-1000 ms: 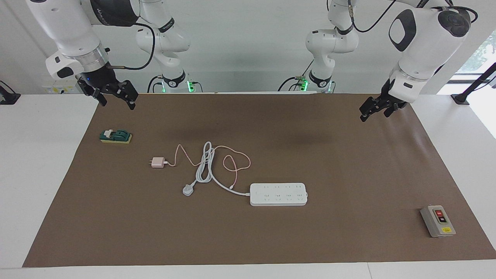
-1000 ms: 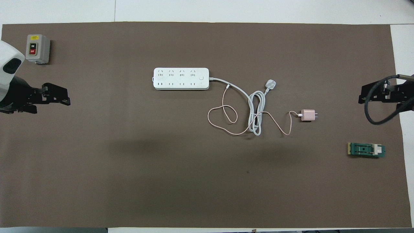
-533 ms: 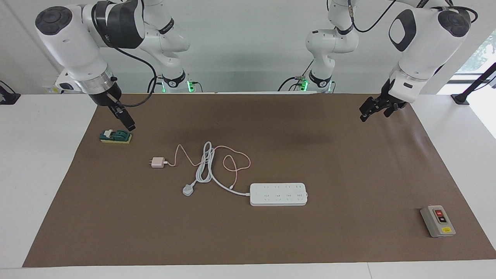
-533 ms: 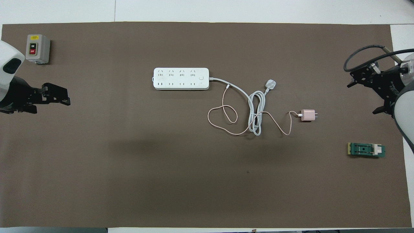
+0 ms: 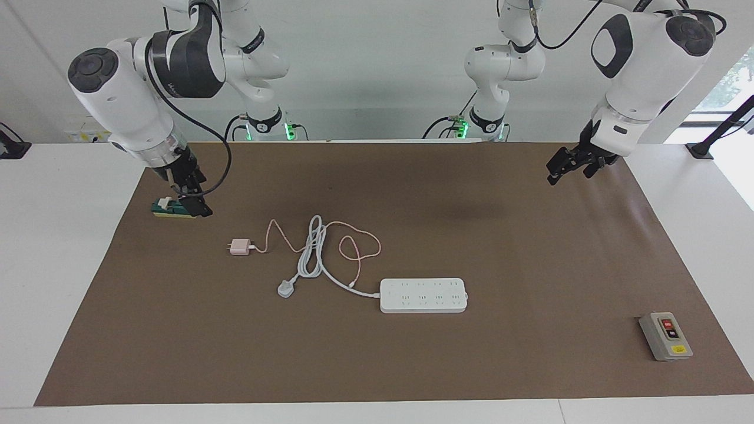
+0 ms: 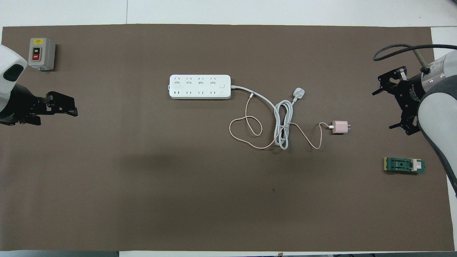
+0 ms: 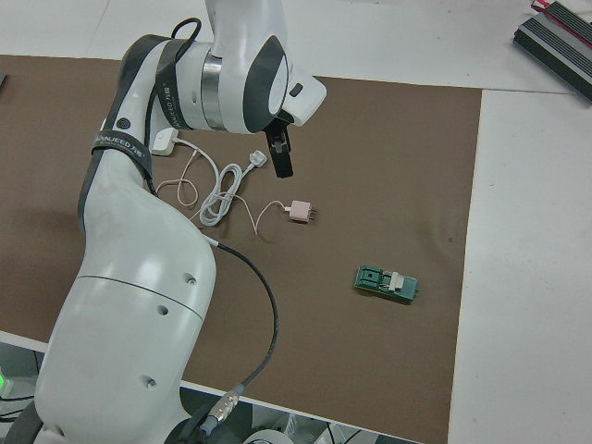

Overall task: Plug charger into power strip
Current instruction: 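Move the right gripper toward the pink charger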

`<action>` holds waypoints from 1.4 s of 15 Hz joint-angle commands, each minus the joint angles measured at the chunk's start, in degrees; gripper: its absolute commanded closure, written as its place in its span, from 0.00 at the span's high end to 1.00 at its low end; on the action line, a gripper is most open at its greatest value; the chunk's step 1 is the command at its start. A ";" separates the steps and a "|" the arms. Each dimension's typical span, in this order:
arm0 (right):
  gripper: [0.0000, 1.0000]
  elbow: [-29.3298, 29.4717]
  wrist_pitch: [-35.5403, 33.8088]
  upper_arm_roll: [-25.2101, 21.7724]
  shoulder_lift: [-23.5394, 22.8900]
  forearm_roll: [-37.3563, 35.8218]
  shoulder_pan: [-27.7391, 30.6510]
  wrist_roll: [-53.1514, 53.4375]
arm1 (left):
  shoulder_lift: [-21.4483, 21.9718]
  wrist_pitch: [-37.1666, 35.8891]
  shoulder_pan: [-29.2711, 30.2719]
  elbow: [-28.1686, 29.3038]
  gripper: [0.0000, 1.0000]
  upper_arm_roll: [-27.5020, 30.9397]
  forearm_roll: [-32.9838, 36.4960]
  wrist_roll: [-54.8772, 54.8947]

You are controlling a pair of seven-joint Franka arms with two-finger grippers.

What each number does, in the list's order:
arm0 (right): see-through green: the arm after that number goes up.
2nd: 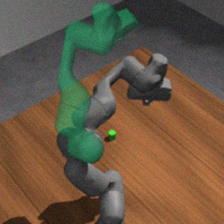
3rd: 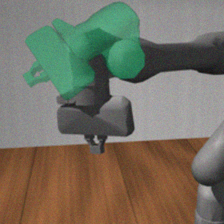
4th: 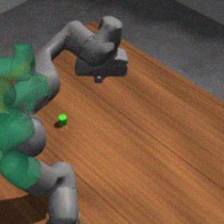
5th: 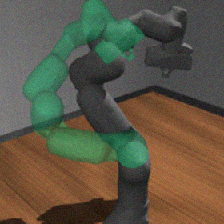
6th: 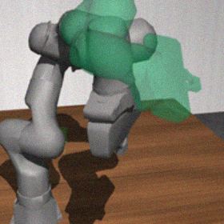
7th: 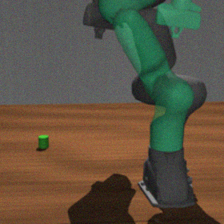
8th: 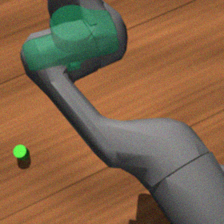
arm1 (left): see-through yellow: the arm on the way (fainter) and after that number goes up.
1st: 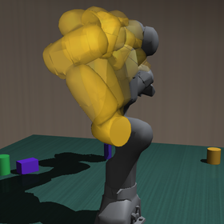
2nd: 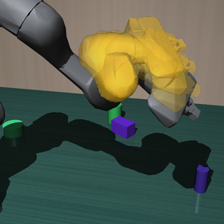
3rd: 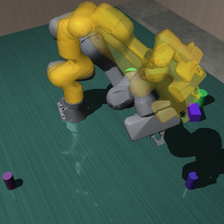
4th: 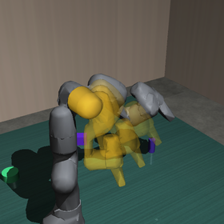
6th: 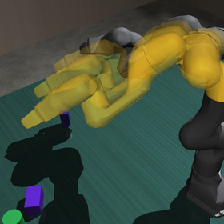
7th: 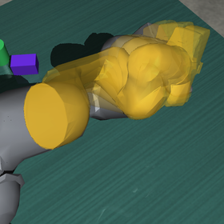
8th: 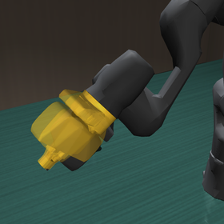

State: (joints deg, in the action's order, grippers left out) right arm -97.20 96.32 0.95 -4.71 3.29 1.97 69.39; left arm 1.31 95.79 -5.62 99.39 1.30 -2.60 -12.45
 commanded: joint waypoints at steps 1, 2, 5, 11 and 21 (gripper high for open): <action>1.00 -1.94 0.88 0.54 1.90 0.84 -0.03 -0.14 | 1.23 0.01 0.26 1.06 1.00 0.02 -0.66 0.33; 1.00 -2.47 1.58 0.54 2.07 1.19 -0.03 0.47 | 1.23 0.01 0.26 1.06 1.00 0.02 -0.65 0.32; 1.00 -4.40 4.48 0.28 2.69 8.56 2.16 -0.14 | 1.23 0.01 0.26 1.06 1.00 0.02 -0.65 0.32; 1.00 -4.76 7.03 0.19 0.68 10.86 3.57 5.14 | 1.23 0.01 0.26 1.06 1.00 0.02 -0.65 0.32; 1.00 -12.47 19.32 0.19 -4.43 15.08 2.95 2.59 | 1.23 0.01 0.26 1.06 1.00 0.02 -0.65 0.33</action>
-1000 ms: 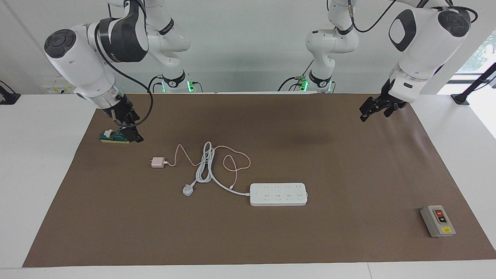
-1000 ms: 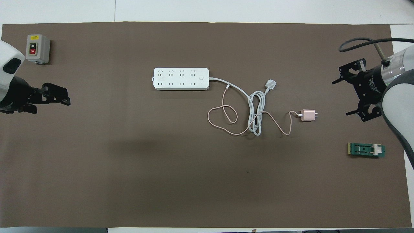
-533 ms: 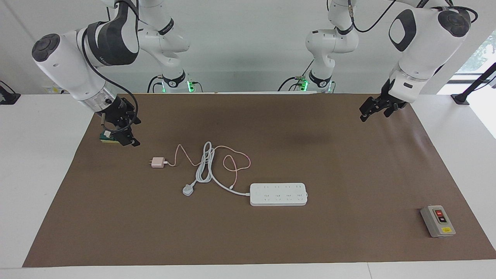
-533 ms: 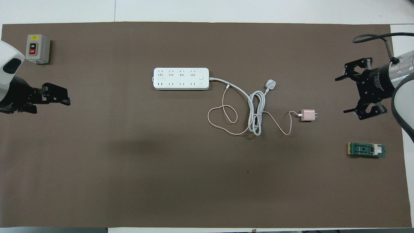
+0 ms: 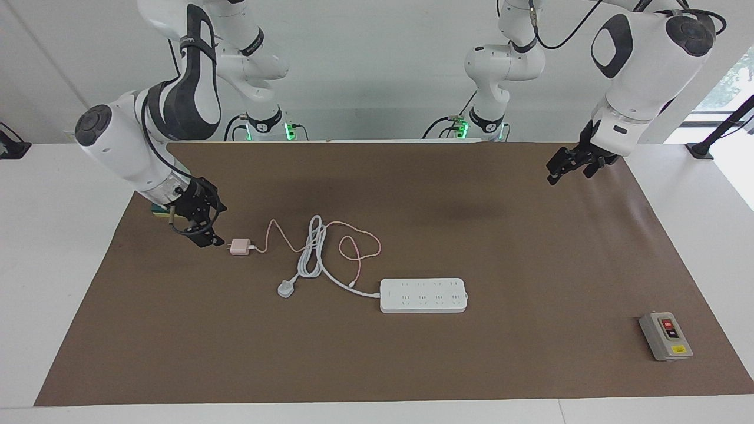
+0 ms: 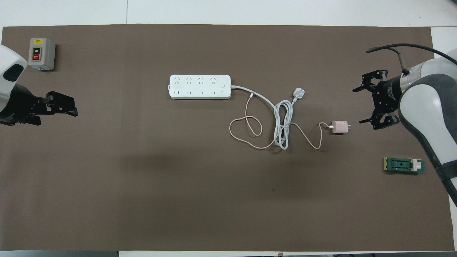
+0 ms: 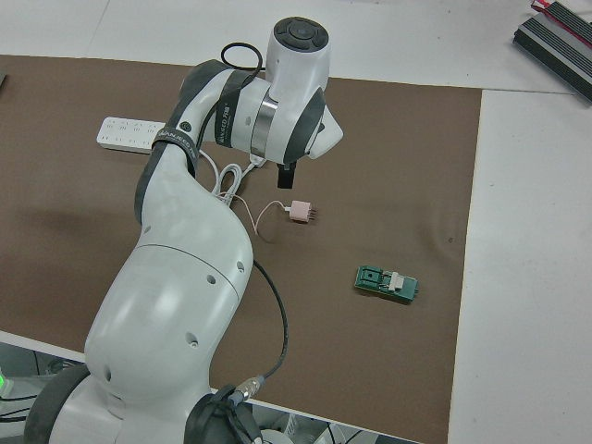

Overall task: Plug charger into power strip
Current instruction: 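Move the right gripper toward the pink charger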

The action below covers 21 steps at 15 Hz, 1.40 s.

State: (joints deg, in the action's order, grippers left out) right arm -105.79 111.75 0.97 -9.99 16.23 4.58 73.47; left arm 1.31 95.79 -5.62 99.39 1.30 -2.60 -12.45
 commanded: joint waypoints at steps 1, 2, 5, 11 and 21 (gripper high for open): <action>1.00 -5.72 5.04 0.17 1.20 2.14 0.34 -1.48 | 1.23 -0.08 0.26 1.06 1.00 0.02 -0.65 0.32; 1.00 -7.31 6.53 0.17 1.46 2.22 0.34 -1.31 | 1.23 0.01 0.26 1.06 1.00 0.02 -0.65 0.32; 1.00 -11.36 10.93 0.17 1.47 2.93 0.87 -1.74 | 1.23 0.01 0.26 1.06 1.00 0.02 -0.65 0.32; 1.00 -13.91 13.57 0.17 0.24 4.95 0.87 -2.01 | 1.23 0.01 0.26 1.06 1.00 0.02 -0.65 0.33; 1.00 -15.23 15.42 0.17 -2.93 10.74 3.33 -12.55 | 1.23 0.01 0.26 1.06 1.00 0.02 -0.65 0.32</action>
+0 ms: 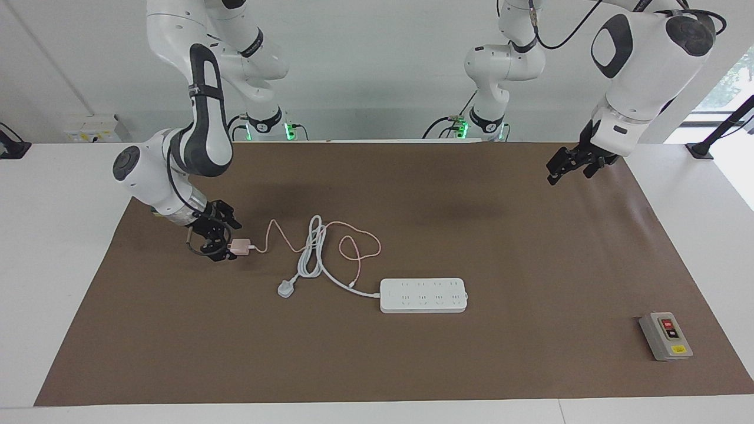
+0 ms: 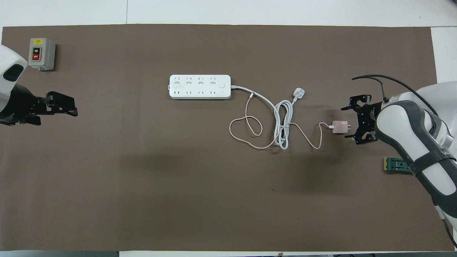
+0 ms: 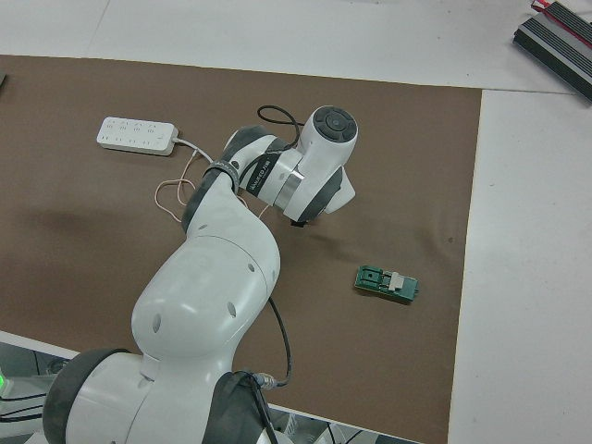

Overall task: Plug charger into power strip
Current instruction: 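Lower the right gripper and close it on the pink charger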

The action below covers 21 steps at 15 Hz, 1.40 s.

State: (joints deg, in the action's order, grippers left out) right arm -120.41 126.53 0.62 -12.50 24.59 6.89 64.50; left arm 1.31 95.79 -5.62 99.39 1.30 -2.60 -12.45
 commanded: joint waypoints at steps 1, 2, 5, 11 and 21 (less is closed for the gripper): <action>1.00 -0.70 0.65 0.52 -0.42 2.48 1.11 -3.85 | 1.23 0.01 0.26 1.06 1.00 0.02 -0.65 0.32; 1.00 -0.79 0.74 0.52 -0.50 2.57 1.19 -4.12 | 1.23 0.01 0.26 1.06 1.00 0.02 -0.65 0.41; 1.00 -1.06 0.74 0.52 -1.55 5.63 2.24 -7.53 | 1.23 0.01 0.26 1.06 1.00 0.02 -0.65 0.32; 1.00 -1.58 -0.23 0.61 -1.56 7.58 2.86 -9.39 | 1.23 0.01 0.26 1.06 1.00 0.02 -0.65 0.32; 0.99 -2.37 0.21 0.52 -2.09 8.72 2.86 -9.57 | 1.15 0.36 0.17 1.06 1.00 0.02 -0.65 0.32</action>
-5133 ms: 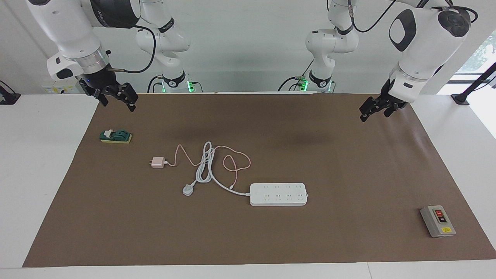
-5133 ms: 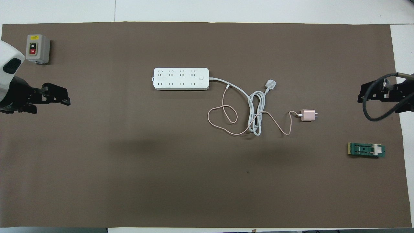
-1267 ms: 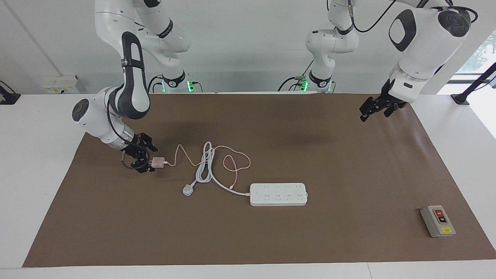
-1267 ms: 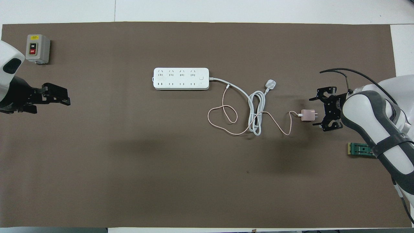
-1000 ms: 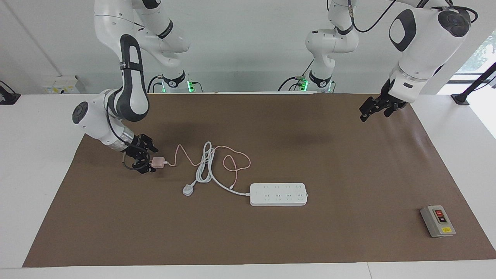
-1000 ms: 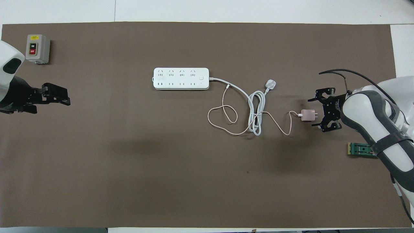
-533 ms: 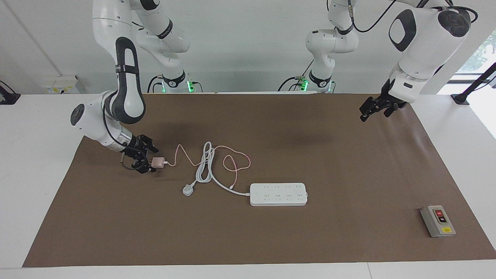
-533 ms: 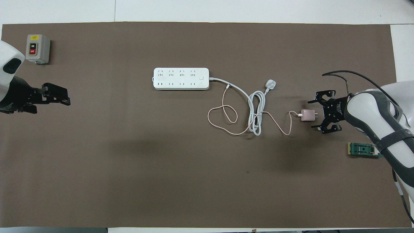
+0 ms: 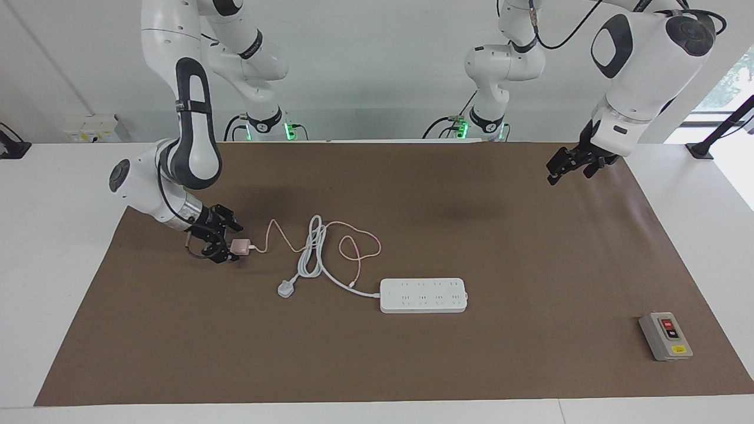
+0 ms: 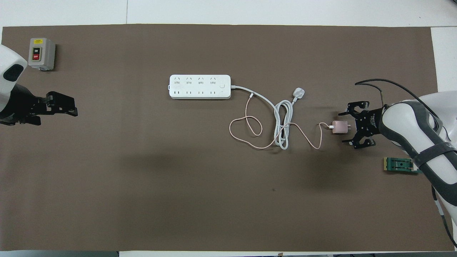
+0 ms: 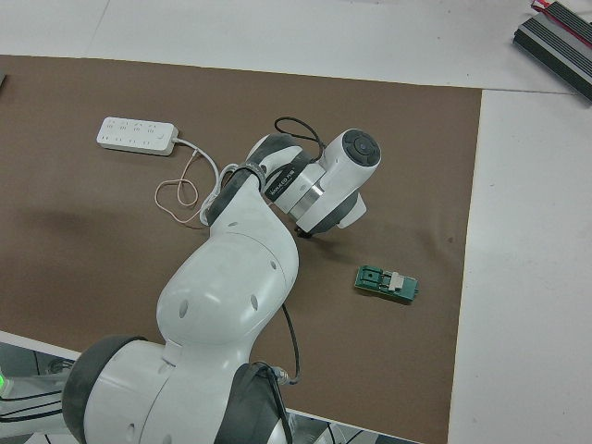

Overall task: Plug charger into power strip
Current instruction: 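Lower the right gripper and close it on the pink charger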

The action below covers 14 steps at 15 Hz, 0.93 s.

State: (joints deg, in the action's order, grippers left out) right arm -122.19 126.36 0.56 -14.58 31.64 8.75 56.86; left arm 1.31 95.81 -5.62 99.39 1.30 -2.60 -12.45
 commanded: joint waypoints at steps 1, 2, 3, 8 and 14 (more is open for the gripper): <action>0.99 -0.59 0.47 0.58 -0.01 1.67 1.00 -2.71 | 1.23 -0.44 0.09 1.07 1.00 0.02 -0.65 0.15; 0.97 -0.85 0.73 0.58 -0.09 1.67 0.91 -3.85 | 1.23 -0.53 0.17 1.07 1.00 0.02 -0.65 0.24; 0.97 -1.03 0.82 0.58 -0.18 1.76 1.00 -4.03 | 1.23 -0.01 0.17 0.98 1.00 0.02 -0.65 0.32; 0.96 -1.12 1.70 0.58 -0.53 2.90 1.27 -4.03 | 1.67 2.10 1.58 2.29 1.00 -0.07 -1.09 0.85; 0.92 -1.12 1.88 0.58 -0.89 4.57 1.88 -4.12 | 1.24 3.24 2.19 3.08 1.00 0.10 -4.67 1.12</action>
State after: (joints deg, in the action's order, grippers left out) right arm -122.91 127.14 0.51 -15.20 34.43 9.49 55.14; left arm 1.32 96.66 -4.73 99.97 1.56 -3.98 -12.41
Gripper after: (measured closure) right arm 0.053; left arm 0.000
